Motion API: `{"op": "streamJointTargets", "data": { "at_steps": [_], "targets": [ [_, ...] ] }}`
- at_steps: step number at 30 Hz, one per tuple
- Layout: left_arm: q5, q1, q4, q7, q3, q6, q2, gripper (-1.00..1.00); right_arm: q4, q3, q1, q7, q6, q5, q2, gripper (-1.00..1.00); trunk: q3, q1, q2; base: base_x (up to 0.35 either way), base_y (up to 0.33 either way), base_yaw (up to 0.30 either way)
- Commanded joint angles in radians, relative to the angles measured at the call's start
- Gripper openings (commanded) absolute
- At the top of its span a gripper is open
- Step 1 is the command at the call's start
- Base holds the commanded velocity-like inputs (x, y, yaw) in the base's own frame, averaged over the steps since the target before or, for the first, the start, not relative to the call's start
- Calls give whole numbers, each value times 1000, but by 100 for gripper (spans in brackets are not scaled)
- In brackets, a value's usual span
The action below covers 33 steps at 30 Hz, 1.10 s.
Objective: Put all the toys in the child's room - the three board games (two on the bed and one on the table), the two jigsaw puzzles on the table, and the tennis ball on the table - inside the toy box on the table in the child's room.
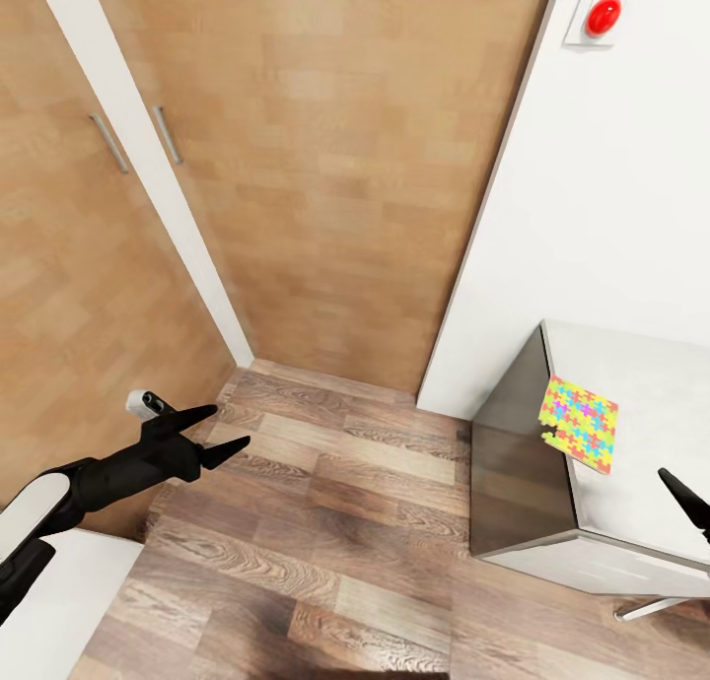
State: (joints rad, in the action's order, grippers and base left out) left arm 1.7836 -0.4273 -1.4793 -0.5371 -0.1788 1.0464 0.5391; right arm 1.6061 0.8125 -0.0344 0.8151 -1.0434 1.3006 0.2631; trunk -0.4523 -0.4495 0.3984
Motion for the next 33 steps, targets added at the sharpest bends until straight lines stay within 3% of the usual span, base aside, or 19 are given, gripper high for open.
{"op": "streamJointTargets", "data": {
  "at_steps": [1, 3, 10, 18, 26, 33],
  "targets": [
    [-4, -1, 1, -7, -2, 1, -2, 100, 0, 1, -1, 4, -4, -4, 1, 100, -1, -1, 2, 0, 0, 0],
    [-4, -2, 1, -5, -3, 1, -14, 100, -1, 1, -2, -1, -4, -37, 4, 100, -1, -1, 2, 0, 0, 0],
    [-7, -2, 1, -3, -4, 1, -17, 100, -3, 2, -2, 0, -4, -100, -5, 100, -1, -1, 2, 0, 0, 0],
    [-9, -3, 1, -2, -4, 1, -17, 100, -3, 2, -2, 1, -4, -107, -12, 100, -1, -1, 2, 0, 0, -1],
    [-65, -4, 1, -3, -4, 1, -18, 100, -3, 3, -2, 7, -4, -107, -13, 100, 7, -1, 2, 0, 0, -114],
    [-79, -4, 0, -3, -4, 1, -18, 100, -3, 4, -2, 8, -4, -107, -14, 100, 17, -1, 2, 0, 0, -180]
  ]
}}
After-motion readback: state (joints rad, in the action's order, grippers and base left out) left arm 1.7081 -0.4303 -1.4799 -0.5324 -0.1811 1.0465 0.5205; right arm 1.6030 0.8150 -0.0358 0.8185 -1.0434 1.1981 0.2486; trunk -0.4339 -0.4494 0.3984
